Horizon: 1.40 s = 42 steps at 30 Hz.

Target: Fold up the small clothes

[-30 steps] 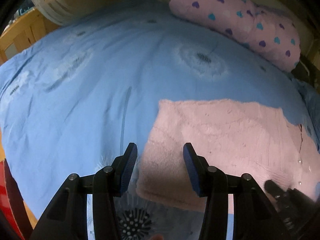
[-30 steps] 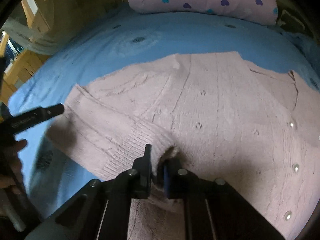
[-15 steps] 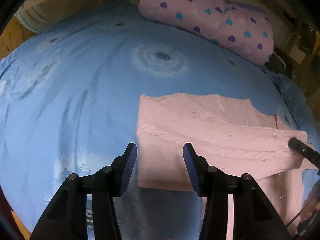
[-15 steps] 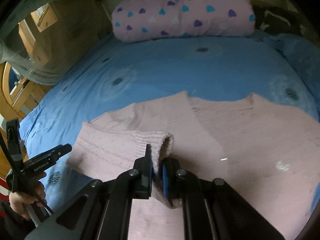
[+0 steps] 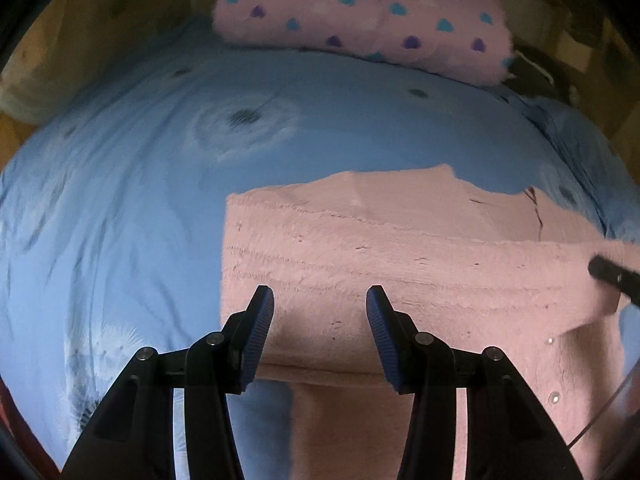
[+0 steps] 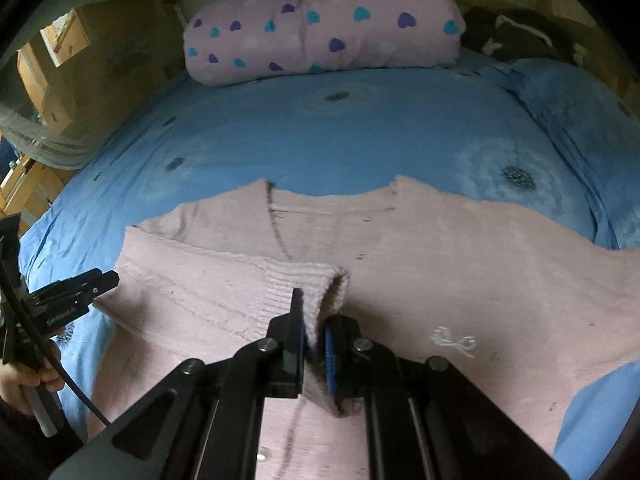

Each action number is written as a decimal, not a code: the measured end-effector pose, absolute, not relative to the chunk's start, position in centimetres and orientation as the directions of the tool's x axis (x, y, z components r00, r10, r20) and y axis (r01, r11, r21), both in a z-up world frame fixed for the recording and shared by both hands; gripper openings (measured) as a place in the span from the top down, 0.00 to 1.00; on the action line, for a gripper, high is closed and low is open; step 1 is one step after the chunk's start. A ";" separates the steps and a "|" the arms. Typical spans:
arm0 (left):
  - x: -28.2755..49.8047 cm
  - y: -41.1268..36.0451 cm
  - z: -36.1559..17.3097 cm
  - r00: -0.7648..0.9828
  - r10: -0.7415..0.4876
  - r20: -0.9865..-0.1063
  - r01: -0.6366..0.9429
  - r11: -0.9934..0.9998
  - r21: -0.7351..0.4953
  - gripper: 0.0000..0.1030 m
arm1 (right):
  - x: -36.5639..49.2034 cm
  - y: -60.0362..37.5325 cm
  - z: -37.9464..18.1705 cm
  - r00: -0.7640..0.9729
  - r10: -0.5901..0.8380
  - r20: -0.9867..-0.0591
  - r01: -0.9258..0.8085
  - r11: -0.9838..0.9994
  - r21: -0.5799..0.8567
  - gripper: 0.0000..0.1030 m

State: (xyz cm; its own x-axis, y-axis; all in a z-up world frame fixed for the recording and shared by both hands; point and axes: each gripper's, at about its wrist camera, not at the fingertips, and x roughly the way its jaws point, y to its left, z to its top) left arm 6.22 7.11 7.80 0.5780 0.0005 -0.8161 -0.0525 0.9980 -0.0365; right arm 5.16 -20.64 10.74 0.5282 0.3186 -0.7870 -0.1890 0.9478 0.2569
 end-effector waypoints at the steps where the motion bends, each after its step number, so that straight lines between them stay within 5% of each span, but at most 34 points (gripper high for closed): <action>1: 6.2 6.5 7.8 0.583 0.003 -0.813 -0.039 0.999 -0.025 0.71 | 5.3 -21.3 10.7 0.528 0.318 -0.787 -0.183 0.948 0.260 0.93; 7: 6.0 3.4 8.1 0.610 -0.010 -0.792 0.027 1.000 0.008 0.71 | 5.6 -23.6 11.8 0.551 0.382 -0.742 -0.155 0.920 0.359 0.93; 16: 6.3 2.4 8.1 0.643 -0.027 -0.766 0.047 0.999 0.004 0.71 | 5.7 -24.3 12.7 0.574 0.354 -0.738 -0.158 0.933 0.324 0.93; 26: 7.3 6.1 8.4 0.636 -0.104 -0.765 -0.042 0.985 -0.169 0.71 | 5.8 -24.4 11.9 0.575 0.304 -0.759 -0.161 0.952 0.259 0.93; 39: 8.9 5.7 5.2 0.583 -0.047 -0.811 -0.073 0.991 -0.109 0.71 | 5.5 -28.3 9.9 0.550 0.266 -0.792 -0.067 0.959 0.275 0.92; 41: 8.9 5.5 5.3 0.582 -0.054 -0.812 -0.072 0.991 -0.117 0.72 | 6.1 -28.3 8.8 0.520 0.255 -0.815 -0.059 0.963 0.264 0.88; 42: 8.7 5.3 5.4 0.576 -0.057 -0.815 -0.069 0.991 -0.119 0.72 | 6.4 -28.4 8.0 0.493 0.255 -0.832 -0.051 0.963 0.264 0.76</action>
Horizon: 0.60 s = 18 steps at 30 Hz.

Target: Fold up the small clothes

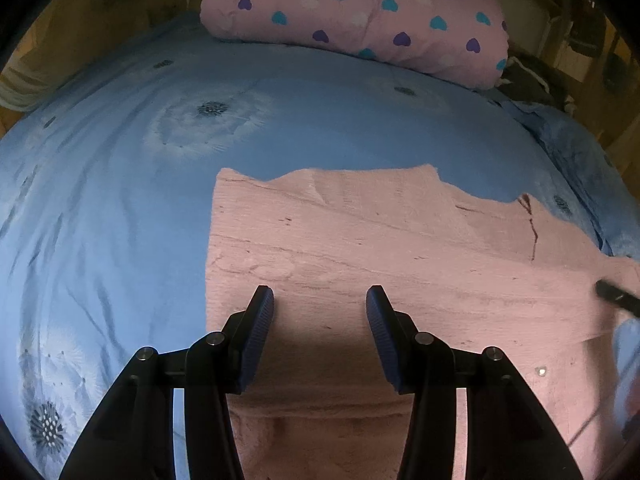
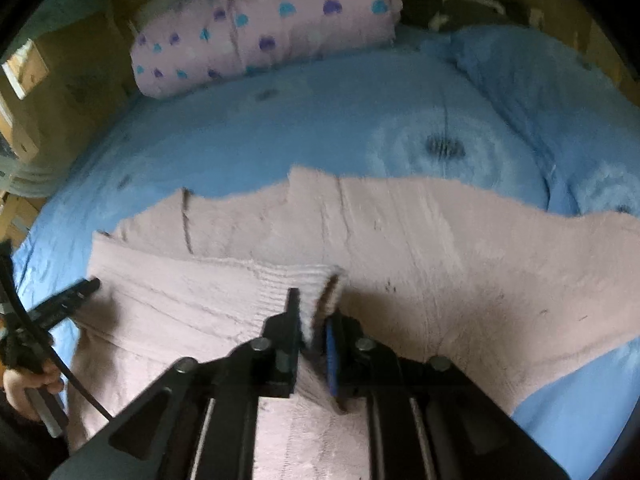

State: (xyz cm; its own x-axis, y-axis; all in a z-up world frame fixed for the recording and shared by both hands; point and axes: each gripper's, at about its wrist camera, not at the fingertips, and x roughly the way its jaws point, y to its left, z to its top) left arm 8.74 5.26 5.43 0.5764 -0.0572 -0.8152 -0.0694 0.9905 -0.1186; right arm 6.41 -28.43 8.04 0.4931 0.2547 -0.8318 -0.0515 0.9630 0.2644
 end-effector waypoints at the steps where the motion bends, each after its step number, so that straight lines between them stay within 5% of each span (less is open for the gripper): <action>1: 8.6 4.9 5.6 0.573 -0.061 -0.817 -0.063 0.991 -0.119 0.72 | 7.0 -28.7 6.5 0.429 0.249 -0.868 -0.014 0.963 0.269 0.65; 2: 8.3 4.5 5.9 0.575 -0.073 -0.815 -0.043 0.992 -0.119 0.72 | 7.3 -29.0 5.4 0.384 0.246 -0.890 0.024 0.961 0.276 0.38; 3: 8.0 3.9 6.3 0.584 -0.084 -0.807 -0.005 0.994 -0.107 0.72 | 7.5 -29.5 4.4 0.346 0.250 -0.904 0.062 0.956 0.288 0.31; 7: 7.8 2.1 5.2 0.550 -0.017 -0.835 0.050 0.999 0.012 0.71 | 7.4 -29.6 4.8 0.378 0.177 -0.909 0.059 0.975 0.214 0.31; 10: 8.0 2.0 3.7 0.497 -0.057 -0.866 0.062 0.998 -0.029 0.72 | 7.1 -29.5 5.7 0.407 0.028 -0.913 0.088 0.994 0.070 0.31; 18: 5.5 3.6 7.8 0.674 -0.094 -0.733 0.060 0.996 -0.072 0.72 | 5.5 -27.5 9.0 0.535 0.038 -0.844 0.041 0.997 0.071 0.31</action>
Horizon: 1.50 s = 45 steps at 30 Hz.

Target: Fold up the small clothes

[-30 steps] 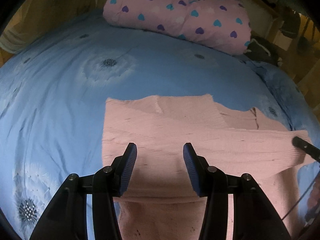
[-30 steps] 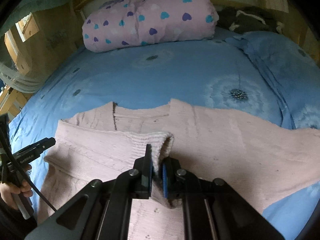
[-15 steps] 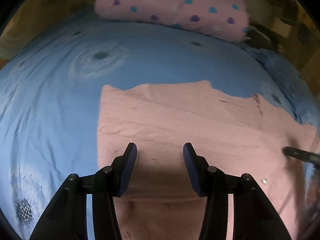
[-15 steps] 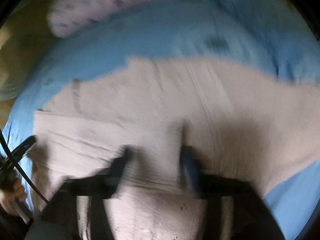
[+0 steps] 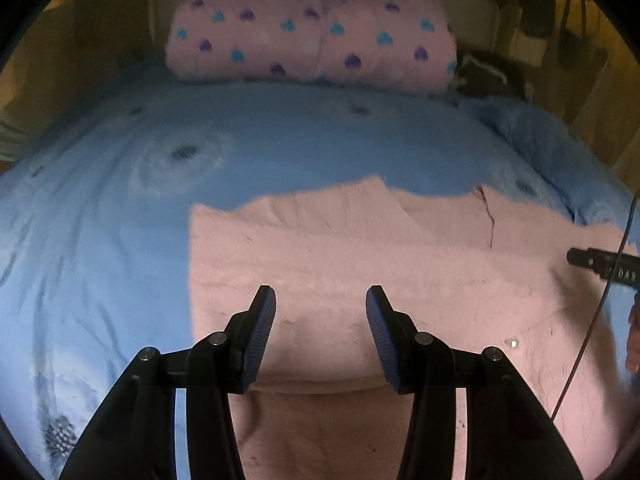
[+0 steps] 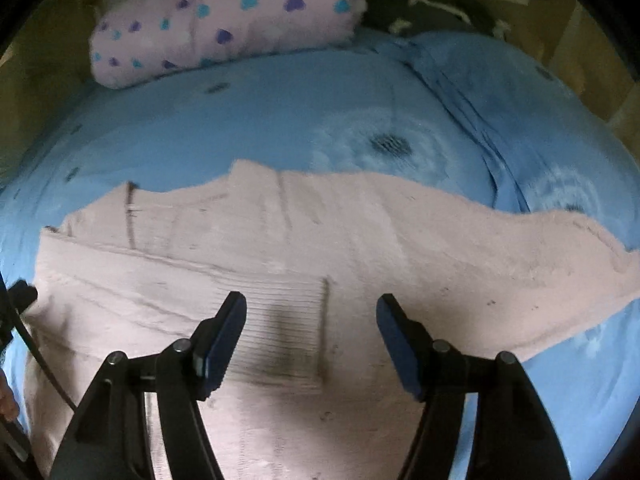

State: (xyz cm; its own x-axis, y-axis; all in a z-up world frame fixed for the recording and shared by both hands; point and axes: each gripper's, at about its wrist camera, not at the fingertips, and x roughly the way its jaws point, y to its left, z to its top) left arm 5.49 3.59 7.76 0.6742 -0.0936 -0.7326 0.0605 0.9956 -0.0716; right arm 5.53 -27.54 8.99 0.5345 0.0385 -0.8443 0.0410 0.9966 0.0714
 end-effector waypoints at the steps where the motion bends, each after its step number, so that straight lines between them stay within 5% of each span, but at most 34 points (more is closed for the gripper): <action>1: 5.5 3.9 7.7 0.670 -0.100 -0.736 0.064 0.995 -0.077 0.72 | 5.2 -26.9 9.2 0.555 0.034 -0.831 0.029 0.998 0.061 0.31; 6: 6.5 4.5 3.3 0.553 -0.065 -0.831 0.067 0.997 -0.033 0.74 | 4.8 -24.2 8.7 0.632 -0.133 -0.764 -0.008 0.984 -0.178 0.31; 11: 4.9 3.7 3.3 0.603 -0.045 -0.796 0.135 0.990 0.046 0.74 | 5.4 -24.8 5.0 0.536 -0.268 -0.800 0.046 0.956 -0.290 0.32; 14: 3.8 3.5 4.3 0.635 -0.052 -0.770 0.155 0.986 0.061 0.74 | 5.3 -25.2 4.6 0.560 -0.311 -0.768 0.076 0.942 -0.326 0.22; 17: 2.7 3.4 5.3 0.661 -0.076 -0.747 0.183 0.981 0.062 0.74 | 4.9 -24.9 4.7 0.565 -0.332 -0.755 0.074 0.932 -0.355 0.21; 35: 4.1 1.7 2.5 0.622 0.028 -0.782 0.127 0.983 0.136 0.73 | 2.0 -31.6 8.9 0.637 -0.203 -0.744 0.152 0.979 -0.136 0.21; 45: 4.2 -1.7 1.9 0.664 0.211 -0.717 0.075 0.936 0.345 0.76 | -2.7 -40.3 14.9 0.728 -0.410 -0.549 0.455 0.889 -0.062 0.03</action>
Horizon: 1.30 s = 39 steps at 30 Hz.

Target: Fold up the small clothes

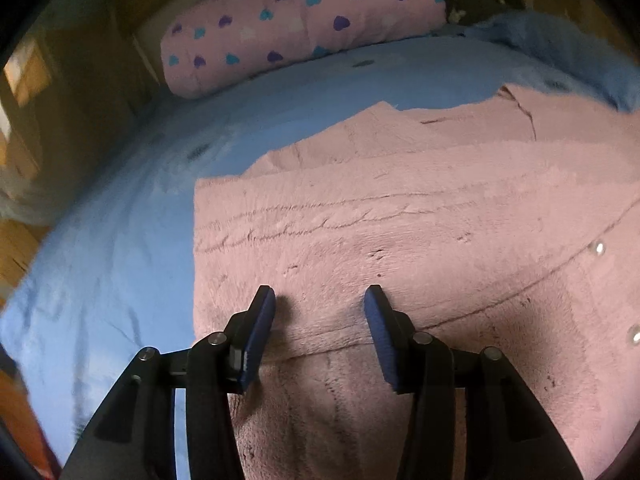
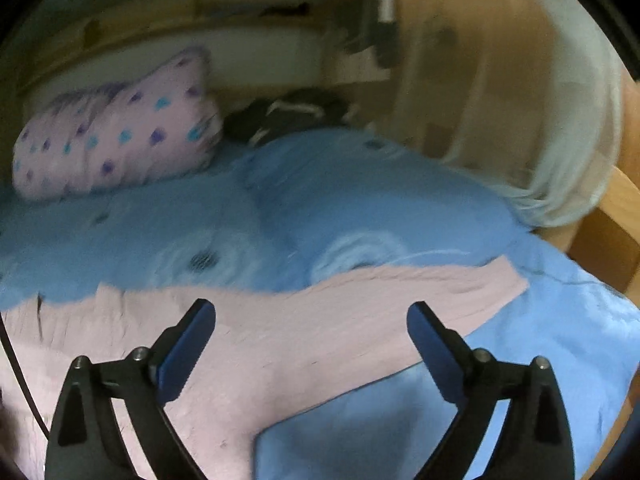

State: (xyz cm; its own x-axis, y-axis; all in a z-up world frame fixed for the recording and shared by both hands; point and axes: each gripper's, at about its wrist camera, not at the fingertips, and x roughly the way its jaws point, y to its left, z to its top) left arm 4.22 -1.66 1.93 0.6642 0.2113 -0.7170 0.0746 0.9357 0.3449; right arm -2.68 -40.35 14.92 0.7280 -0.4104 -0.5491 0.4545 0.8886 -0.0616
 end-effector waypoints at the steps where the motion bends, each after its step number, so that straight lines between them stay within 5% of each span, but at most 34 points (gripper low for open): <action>1: 4.0 -2.4 1.8 0.676 0.232 -0.700 0.083 0.919 0.385 0.79 | -2.9 -40.9 15.3 0.723 -0.435 -0.537 0.476 0.877 -0.070 0.03; 10: 2.9 -5.5 1.6 0.717 0.212 -0.664 0.171 0.870 0.463 0.83 | -6.4 -42.5 16.7 0.729 -0.605 -0.321 0.600 0.790 -0.126 0.00; 19: 4.6 -4.9 3.3 0.644 0.023 -0.764 0.196 0.961 0.194 0.83 | -8.5 -51.4 13.6 0.679 -0.593 -0.434 0.622 0.778 -0.090 0.03; 27: 6.0 -3.8 2.2 0.584 -0.188 -0.790 0.179 0.979 -0.100 0.82 | -11.2 -65.0 5.9 0.678 -0.411 -0.609 0.698 0.618 0.362 0.06; 35: 5.8 -4.0 1.9 0.599 -0.194 -0.777 0.177 0.978 -0.108 0.81 | -9.7 -68.6 2.9 0.746 -0.355 -0.563 0.657 0.528 0.538 0.12; 39: 5.8 -3.9 1.9 0.596 -0.201 -0.777 0.174 0.977 -0.119 0.81 | -10.1 -70.3 2.3 0.746 -0.392 -0.538 0.665 0.469 0.581 0.32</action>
